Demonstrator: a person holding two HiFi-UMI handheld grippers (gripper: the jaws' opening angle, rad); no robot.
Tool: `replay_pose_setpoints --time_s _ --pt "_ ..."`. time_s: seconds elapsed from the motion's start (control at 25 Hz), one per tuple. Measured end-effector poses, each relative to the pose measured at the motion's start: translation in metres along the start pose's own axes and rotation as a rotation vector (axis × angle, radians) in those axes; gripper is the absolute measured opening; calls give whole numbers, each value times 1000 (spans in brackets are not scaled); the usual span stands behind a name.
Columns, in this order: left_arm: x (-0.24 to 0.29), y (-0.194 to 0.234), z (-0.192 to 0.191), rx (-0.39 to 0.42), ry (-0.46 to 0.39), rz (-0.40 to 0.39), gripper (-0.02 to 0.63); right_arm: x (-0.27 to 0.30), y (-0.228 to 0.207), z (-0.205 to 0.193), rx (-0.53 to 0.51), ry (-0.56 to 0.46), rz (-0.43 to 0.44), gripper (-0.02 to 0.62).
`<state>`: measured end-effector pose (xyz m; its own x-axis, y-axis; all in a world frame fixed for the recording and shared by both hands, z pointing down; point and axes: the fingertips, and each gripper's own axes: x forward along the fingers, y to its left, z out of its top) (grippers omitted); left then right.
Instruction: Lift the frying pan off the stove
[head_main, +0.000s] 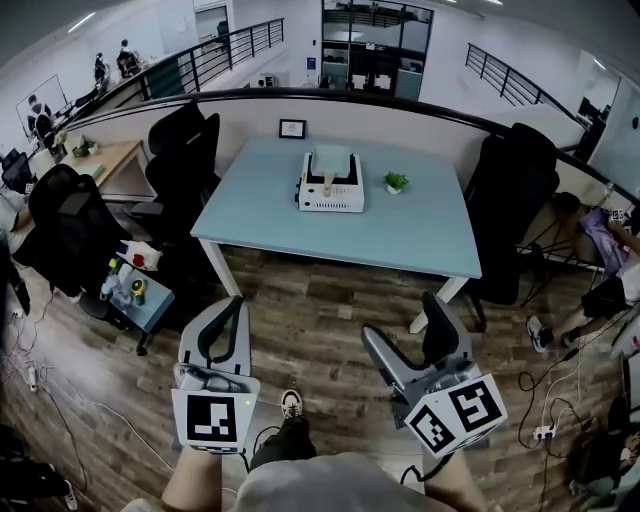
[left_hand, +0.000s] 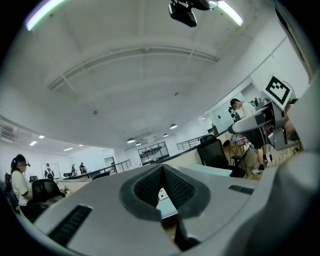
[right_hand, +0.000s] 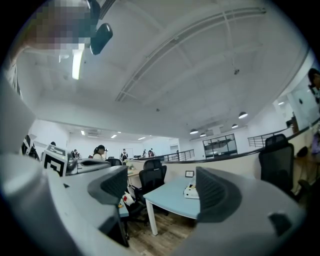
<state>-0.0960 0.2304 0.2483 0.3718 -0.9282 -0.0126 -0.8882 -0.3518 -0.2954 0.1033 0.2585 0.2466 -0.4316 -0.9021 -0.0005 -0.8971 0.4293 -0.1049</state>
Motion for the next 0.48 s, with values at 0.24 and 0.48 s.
replay_pose_setpoints --time_s 0.24,0.48 --pt "65 45 -17 5 -4 -43 2 83 -10 -5 6 39 -30 414" --pt "130 99 -34 2 -9 -64 2 170 -17 -20 2 95 -50 411"
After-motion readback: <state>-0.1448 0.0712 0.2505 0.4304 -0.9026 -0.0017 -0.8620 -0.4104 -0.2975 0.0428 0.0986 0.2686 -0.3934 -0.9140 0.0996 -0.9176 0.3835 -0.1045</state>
